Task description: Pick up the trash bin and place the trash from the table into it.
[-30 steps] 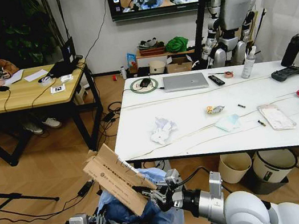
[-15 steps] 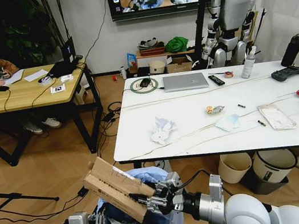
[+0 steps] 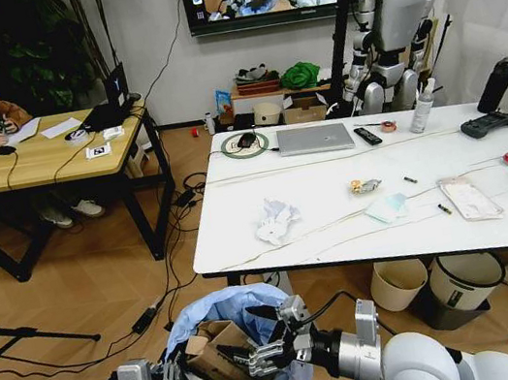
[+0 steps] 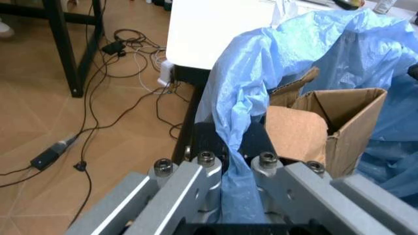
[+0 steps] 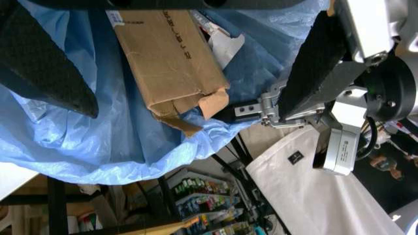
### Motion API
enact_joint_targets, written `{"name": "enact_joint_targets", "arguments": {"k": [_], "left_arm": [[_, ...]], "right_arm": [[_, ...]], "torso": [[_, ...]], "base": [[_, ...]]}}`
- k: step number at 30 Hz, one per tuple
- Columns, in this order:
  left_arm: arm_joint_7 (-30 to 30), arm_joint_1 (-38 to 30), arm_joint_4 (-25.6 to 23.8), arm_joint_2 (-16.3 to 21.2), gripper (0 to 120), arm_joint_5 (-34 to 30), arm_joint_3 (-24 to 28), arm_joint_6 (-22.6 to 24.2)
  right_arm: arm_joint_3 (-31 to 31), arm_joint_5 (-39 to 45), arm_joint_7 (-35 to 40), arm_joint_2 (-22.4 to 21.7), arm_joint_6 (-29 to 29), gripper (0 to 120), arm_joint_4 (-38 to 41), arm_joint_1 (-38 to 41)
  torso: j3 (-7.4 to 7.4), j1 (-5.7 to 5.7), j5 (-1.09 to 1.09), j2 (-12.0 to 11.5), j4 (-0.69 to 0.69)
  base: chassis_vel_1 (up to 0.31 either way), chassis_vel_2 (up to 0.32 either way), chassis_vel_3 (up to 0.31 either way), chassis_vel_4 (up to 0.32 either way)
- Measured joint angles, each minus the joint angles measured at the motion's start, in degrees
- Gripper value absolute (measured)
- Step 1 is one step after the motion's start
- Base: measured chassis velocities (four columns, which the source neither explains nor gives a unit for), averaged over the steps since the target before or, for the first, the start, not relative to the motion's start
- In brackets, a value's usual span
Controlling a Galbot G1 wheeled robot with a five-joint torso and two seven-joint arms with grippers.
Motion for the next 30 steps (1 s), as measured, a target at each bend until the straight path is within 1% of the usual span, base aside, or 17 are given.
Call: {"name": "enact_joint_targets", "arguments": {"k": [10, 14, 18, 19, 20, 21, 22, 26, 27, 28, 30], "left_arm": [[0.0, -0.04, -0.01, 0.02, 0, -0.05, 0.02, 0.05], [0.0, 0.2, -0.01, 0.02, 0, -0.05, 0.0, 0.09], [0.0, 0.63, 0.1, -0.01, 0, 0.06, 0.17, 0.12], [0.0, 0.64, 0.19, -0.01, 0, 0.08, 0.2, 0.14], [0.0, 0.64, 0.19, -0.01, 0, 0.08, 0.2, 0.14], [-0.01, 0.59, 0.26, 0.13, 0, 0.05, 0.23, 0.2], [-0.01, 0.53, 0.27, 0.24, 0, 0.01, 0.23, 0.23], [-0.01, -0.11, 0.53, 1.05, 0, -0.21, 0.59, 0.37], [-0.01, -0.11, 0.53, 1.05, 0, -0.21, 0.59, 0.37], [-0.01, -0.22, 0.6, 1.11, 0, -0.2, 0.72, 0.38], [-0.01, -0.61, 0.73, 1.19, 0, -0.21, 1.22, 0.4]], "right_arm": [[0.23, -0.41, -0.03, -0.45, 0.2, 100, 1.34, 0.24], [2.43, -0.79, -0.63, 0.02, 0.66, 100, 2.91, 0.84], [9.94, 0.59, -1.14, 2.09, 0.03, 100, 4.52, 1.23], [11.34, 0.87, -1.07, 2.37, -0.15, 100, 4.69, 1.24], [11.34, 0.87, -1.07, 2.37, -0.15, 100, 4.69, 1.24], [14.56, 1.19, -0.79, 2.78, -0.4, 100, 4.94, 1.13], [15.63, 1.22, -0.67, 2.86, -0.44, 100, 4.97, 1.04], [24.78, 1.51, 0.81, 3.37, -1.17, 100, 4.89, -0.88], [24.78, 1.51, 0.81, 3.37, -1.17, 100, 4.89, -0.88], [26.06, 1.57, 1.01, 3.46, -1.31, 100, 4.67, -1.18], [29.98, 1.72, 1.73, 3.93, -1.67, 100, 3.51, -2.09]], "torso": [[0.0, 0.0, 0.0, 0.0, 0.0], [0.0, 0.0, 0.0, 0.0, 0.0], [0.0, 0.0, 0.0, 0.0, 0.01], [0.0, 0.0, 0.0, 0.0, 0.01], [0.0, 0.0, 0.0, 0.0, 0.01], [0.0, 0.0, 0.0, 0.0, 0.01], [0.0, 0.0, 0.0, 0.0, 0.01], [0.0, 0.0, 0.0, 0.0, 0.0], [0.0, 0.0, 0.0, 0.0, 0.0], [0.0, 0.0, 0.0, 0.0, 0.0], [0.0, 0.0, 0.01, 0.0, 0.0]], "base": [[0.0, 0.0, 0.0, 0.0], [0.0, 0.0, 0.0, 0.0], [0.0, 0.0, 0.0, 0.0], [0.0, 0.0, 0.0, 0.0], [0.0, 0.0, 0.0, 0.0], [0.0, 0.0, 0.0, 0.0], [0.0, 0.0, 0.0, 0.0], [0.0, 0.0, 0.0, 0.0], [0.0, 0.0, 0.0, 0.0], [0.0, 0.0, 0.0, 0.0], [0.0, 0.0, 0.0, 0.0]]}}
